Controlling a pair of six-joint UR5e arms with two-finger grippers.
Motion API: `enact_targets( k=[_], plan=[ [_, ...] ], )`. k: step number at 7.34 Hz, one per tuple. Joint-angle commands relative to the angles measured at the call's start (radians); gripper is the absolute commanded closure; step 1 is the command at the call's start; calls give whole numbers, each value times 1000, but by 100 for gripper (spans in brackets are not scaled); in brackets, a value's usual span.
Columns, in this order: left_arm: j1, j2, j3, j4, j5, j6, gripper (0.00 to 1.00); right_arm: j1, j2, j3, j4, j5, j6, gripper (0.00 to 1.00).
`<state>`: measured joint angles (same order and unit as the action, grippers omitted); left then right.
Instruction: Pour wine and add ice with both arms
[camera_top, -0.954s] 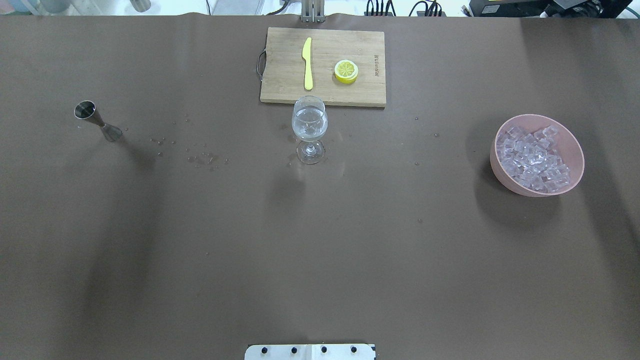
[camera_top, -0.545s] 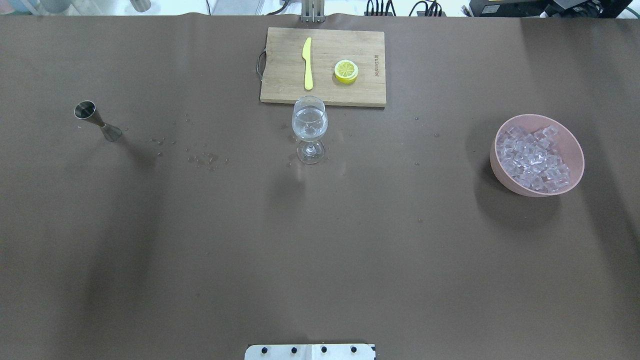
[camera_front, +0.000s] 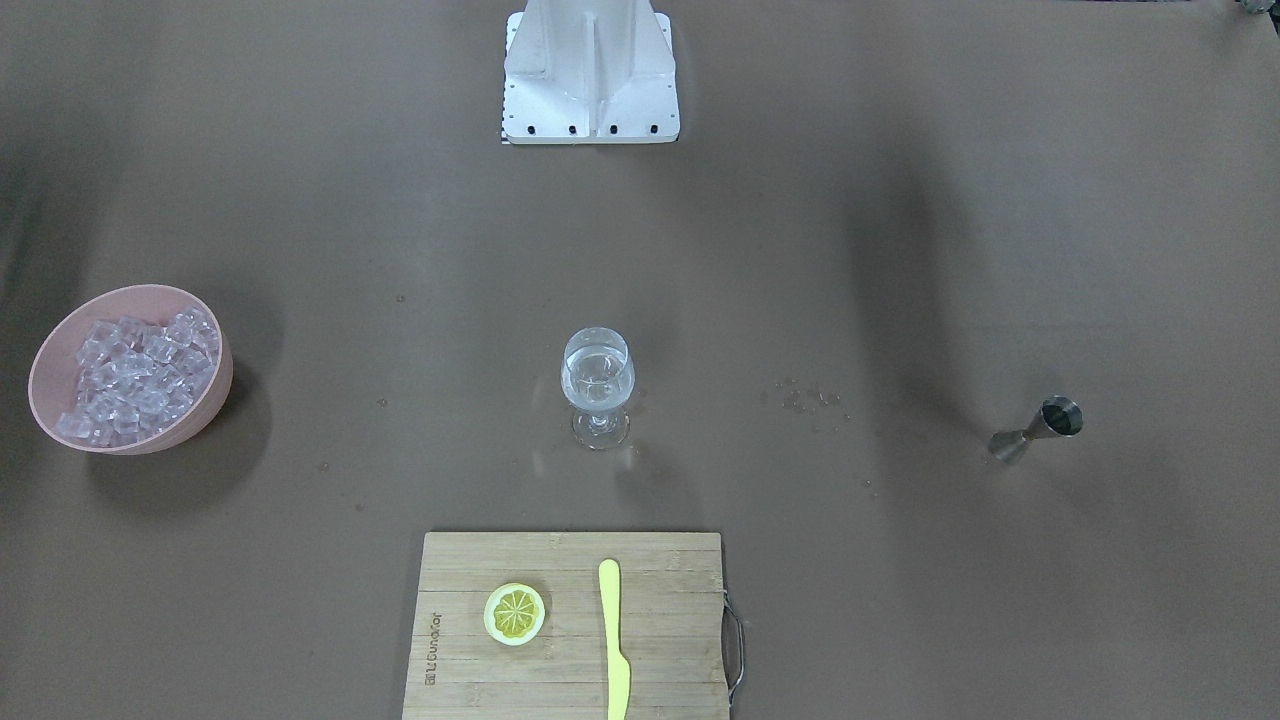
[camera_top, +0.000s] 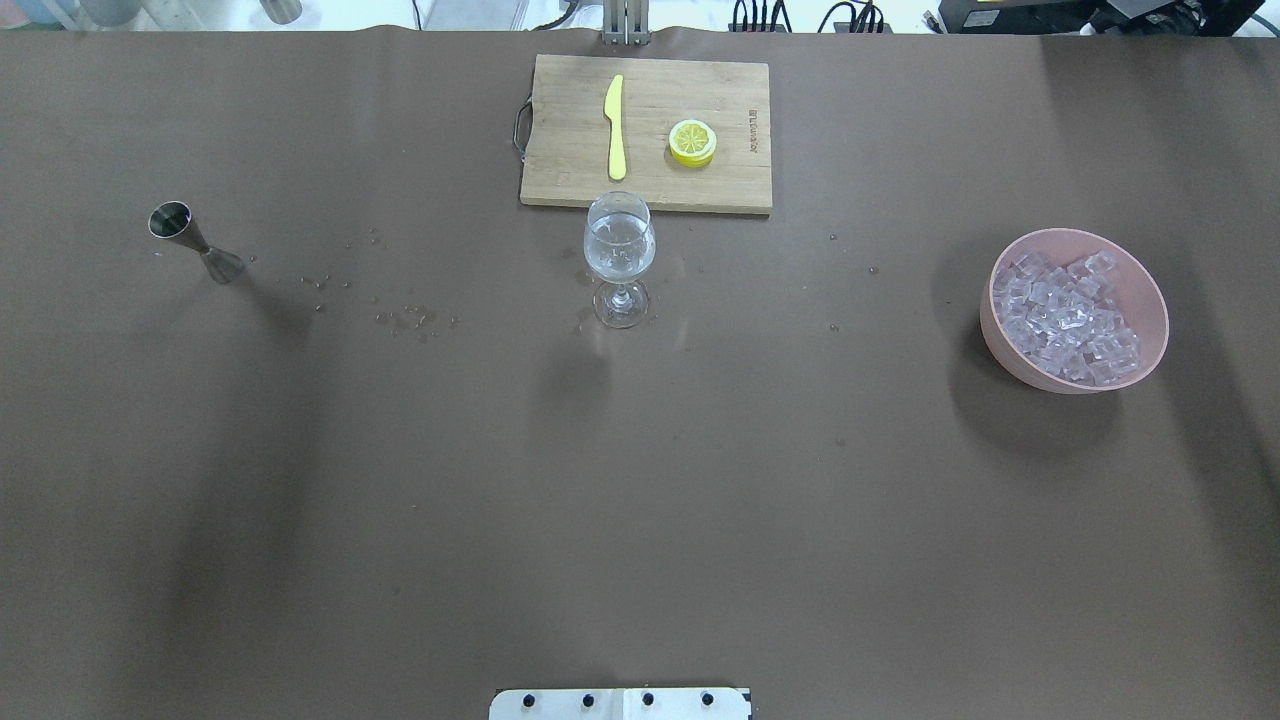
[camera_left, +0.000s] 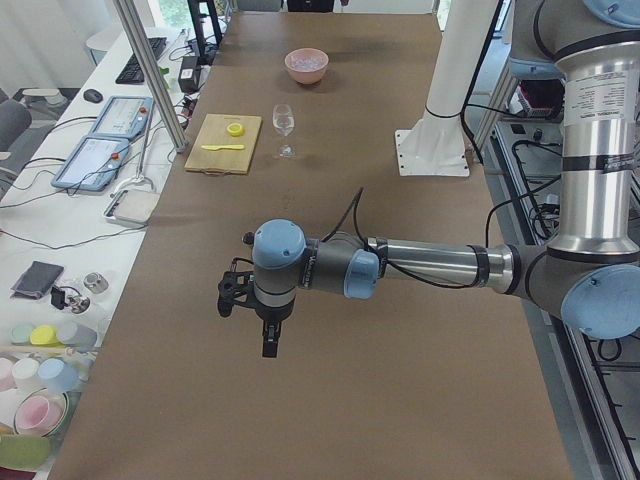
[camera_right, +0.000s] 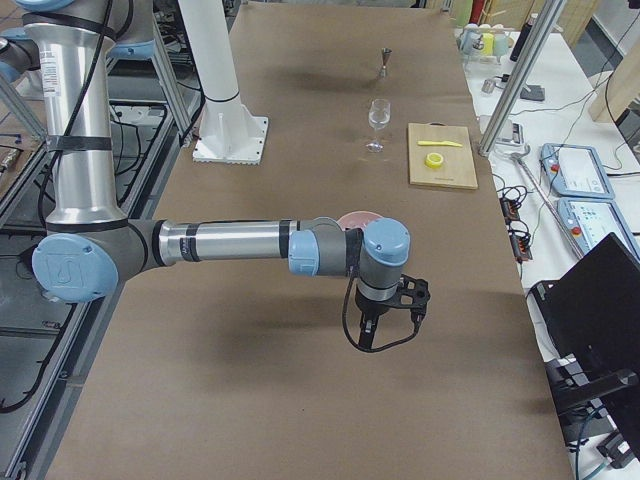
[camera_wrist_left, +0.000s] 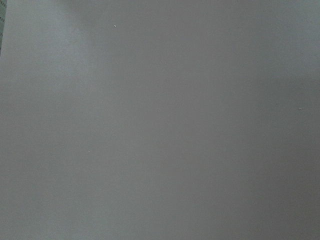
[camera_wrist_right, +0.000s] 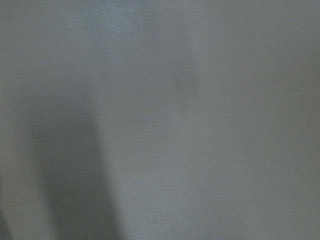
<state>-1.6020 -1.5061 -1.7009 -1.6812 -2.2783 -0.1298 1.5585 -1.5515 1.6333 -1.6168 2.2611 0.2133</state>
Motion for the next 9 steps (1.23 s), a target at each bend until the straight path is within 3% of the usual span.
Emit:
enact_targets(
  k=[1,3,5,9],
  plan=[
    [1,-8,14,-3,3,-1,2,0,1,0,0,0,0,0],
    [1,-6,12,-3,16,12,2,0,-1,0,0,0,-2,0],
    [2,-13,14,3,88,10,2,0,1,2,2,0,0,0],
    [1,0,-2,-6,77,12,2,0,-1,7,2,-6,-2,0]
  ],
)
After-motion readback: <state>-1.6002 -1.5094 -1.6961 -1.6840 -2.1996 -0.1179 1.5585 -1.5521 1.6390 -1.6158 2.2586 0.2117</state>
